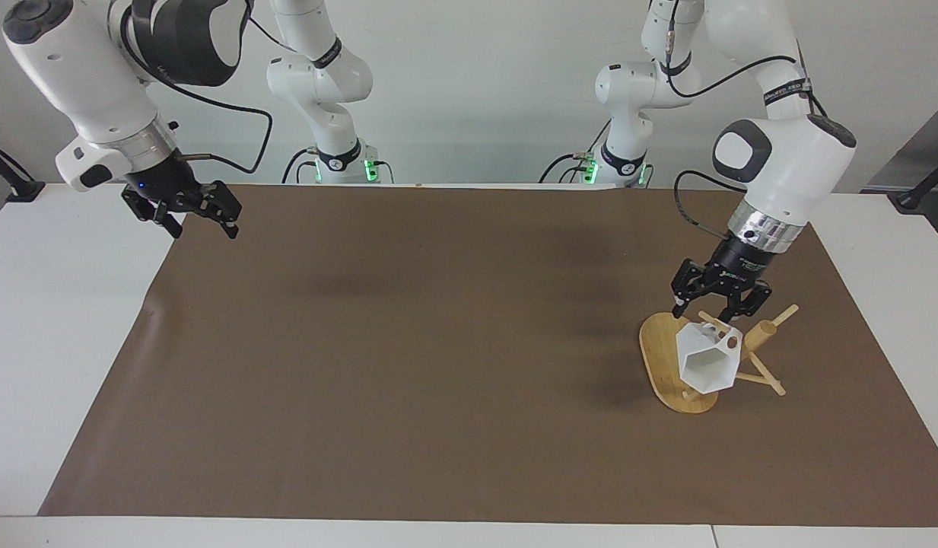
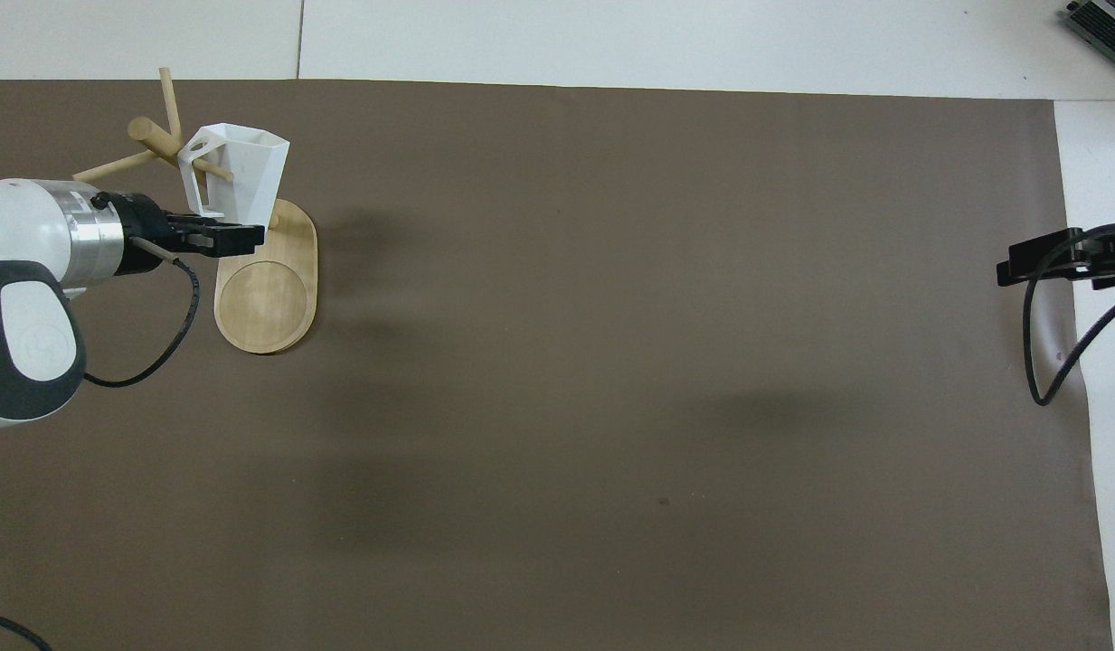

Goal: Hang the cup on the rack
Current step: 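Lower the cup handle onto a rack peg with the left gripper, then open the left gripper and withdraw it from the cup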

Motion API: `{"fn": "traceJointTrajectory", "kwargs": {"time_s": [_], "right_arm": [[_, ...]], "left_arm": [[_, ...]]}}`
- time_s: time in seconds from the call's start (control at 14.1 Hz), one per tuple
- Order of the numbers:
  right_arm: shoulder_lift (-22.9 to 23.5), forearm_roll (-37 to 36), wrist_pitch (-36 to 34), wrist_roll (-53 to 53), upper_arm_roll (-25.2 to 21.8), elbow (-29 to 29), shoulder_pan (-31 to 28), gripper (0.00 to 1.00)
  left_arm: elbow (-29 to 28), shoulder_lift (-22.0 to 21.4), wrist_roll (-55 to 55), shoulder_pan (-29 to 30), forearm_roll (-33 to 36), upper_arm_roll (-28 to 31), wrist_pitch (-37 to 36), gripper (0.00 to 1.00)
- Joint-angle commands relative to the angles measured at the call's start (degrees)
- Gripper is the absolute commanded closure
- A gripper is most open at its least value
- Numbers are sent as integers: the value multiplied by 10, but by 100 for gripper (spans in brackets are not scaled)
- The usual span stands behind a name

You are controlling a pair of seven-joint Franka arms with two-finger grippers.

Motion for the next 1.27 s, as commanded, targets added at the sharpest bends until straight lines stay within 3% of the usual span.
{"fn": "traceJointTrajectory", "kwargs": {"time_s": [0.0, 0.35, 0.71, 1.2], "right_arm": [[-14, -13, 16, -21, 0, -21, 0, 0], [-10, -12, 14, -18, 0, -25, -1, 0], [-13, -11, 6, -19, 1, -24, 3, 0], [-13, -11, 6, -19, 1, -24, 3, 0]], "left_arm": [[21, -25, -41, 14, 33, -4, -77, 0], [22, -76, 146, 37, 33, -4, -142, 0], [22, -86, 367, 27, 33, -8, -162, 0], [34, -98, 826, 31, 50, -11, -261, 0]]}}
